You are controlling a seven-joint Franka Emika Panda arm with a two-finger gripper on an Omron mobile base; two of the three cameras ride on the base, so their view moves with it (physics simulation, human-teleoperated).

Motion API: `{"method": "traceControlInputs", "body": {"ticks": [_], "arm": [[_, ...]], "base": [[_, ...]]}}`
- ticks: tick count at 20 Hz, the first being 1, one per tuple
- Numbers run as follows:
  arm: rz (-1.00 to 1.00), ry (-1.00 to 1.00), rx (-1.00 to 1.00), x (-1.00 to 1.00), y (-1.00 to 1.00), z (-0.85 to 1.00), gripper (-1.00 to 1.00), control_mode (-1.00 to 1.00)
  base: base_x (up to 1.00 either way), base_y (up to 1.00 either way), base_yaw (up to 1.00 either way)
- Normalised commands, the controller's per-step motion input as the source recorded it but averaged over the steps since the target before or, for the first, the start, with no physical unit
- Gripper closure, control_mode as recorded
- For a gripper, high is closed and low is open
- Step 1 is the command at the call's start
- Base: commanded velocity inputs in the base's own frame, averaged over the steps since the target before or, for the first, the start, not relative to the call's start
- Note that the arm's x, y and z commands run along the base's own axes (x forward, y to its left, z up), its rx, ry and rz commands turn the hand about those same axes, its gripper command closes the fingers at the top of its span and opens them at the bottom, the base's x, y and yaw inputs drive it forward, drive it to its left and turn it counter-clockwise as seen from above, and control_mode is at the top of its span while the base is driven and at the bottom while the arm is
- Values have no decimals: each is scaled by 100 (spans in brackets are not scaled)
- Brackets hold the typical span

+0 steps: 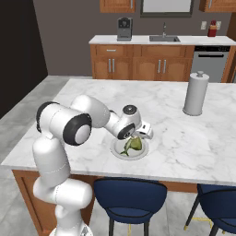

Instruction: Take the lemon wedge from the fridge and place it on the plate with fish on the dining counter.

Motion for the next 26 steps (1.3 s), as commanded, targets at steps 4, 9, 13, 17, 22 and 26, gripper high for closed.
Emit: {"method": "traceControlInputs", "body": {"ticks": [4, 9, 13, 17, 22, 26], "arm": [[0, -5, 0, -62, 5, 31, -100, -100], [-1, -22, 0, -100, 33, 36, -100, -100], [-3, -22, 0, -100, 39, 44, -100, -100], [-1, -7, 0, -100, 58, 93, -100, -100], [0, 0, 0, -100, 69, 100, -100, -100], [0, 4, -3, -100, 68, 100, -100, -100]], "base": [[0, 0, 0], [0, 0, 0], [0, 0, 0], [0, 0, 0], [0, 0, 0], [0, 0, 0]]}}
